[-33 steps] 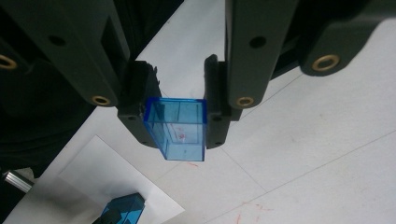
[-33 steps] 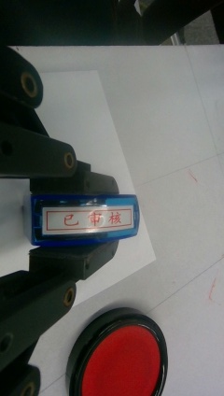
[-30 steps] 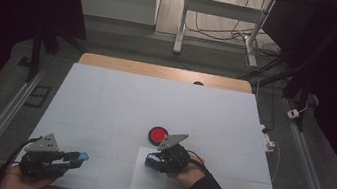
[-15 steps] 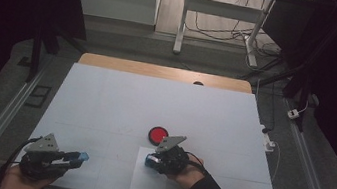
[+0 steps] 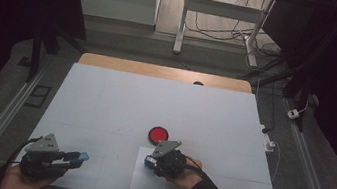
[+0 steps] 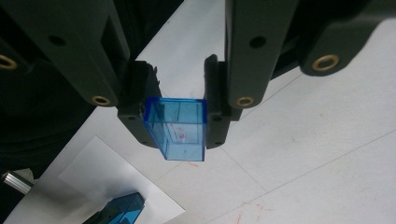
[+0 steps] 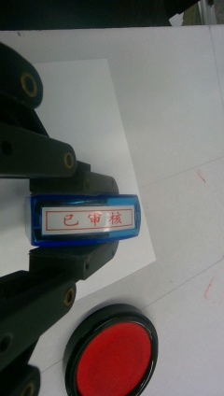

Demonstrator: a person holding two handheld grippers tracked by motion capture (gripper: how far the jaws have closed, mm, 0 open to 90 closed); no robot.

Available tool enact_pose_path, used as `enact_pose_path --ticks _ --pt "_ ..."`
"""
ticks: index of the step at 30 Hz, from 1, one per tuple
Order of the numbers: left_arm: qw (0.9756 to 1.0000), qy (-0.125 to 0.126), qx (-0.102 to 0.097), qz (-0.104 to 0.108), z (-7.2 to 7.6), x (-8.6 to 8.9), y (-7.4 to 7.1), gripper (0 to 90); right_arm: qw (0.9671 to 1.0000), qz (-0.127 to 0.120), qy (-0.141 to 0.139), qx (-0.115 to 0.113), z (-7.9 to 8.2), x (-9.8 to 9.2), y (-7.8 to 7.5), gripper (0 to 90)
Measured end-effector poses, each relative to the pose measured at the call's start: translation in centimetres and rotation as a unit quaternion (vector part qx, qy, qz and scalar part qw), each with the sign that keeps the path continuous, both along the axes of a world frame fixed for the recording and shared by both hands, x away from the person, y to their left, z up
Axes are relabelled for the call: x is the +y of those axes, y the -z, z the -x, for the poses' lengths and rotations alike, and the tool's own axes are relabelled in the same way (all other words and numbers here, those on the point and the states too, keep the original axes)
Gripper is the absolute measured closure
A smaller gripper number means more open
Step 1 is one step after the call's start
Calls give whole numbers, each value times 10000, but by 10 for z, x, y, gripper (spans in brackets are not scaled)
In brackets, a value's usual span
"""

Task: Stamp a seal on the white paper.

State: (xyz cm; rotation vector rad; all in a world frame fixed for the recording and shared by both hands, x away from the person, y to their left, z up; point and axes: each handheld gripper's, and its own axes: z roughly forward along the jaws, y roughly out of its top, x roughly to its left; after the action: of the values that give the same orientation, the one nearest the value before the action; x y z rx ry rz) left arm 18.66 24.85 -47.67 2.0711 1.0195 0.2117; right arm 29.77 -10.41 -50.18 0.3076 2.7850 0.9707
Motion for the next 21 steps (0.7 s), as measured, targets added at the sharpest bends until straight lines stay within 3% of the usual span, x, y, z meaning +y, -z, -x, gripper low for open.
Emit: enact_pose_path --ticks 8,15,18,21 --pt "10000 2 8 5 0 0 0 685 9979 -316 136 556 -14 -7 3 703" --pt "10000 1 9 -2 0 0 0 685 9927 -576 252 1027 -24 -12 5 703" --pt "10000 0 11 -2 0 0 0 684 9917 -614 258 1101 -26 -13 6 703" --pt "10000 -1 13 1 0 0 0 685 9941 -514 211 928 -22 -10 5 703"
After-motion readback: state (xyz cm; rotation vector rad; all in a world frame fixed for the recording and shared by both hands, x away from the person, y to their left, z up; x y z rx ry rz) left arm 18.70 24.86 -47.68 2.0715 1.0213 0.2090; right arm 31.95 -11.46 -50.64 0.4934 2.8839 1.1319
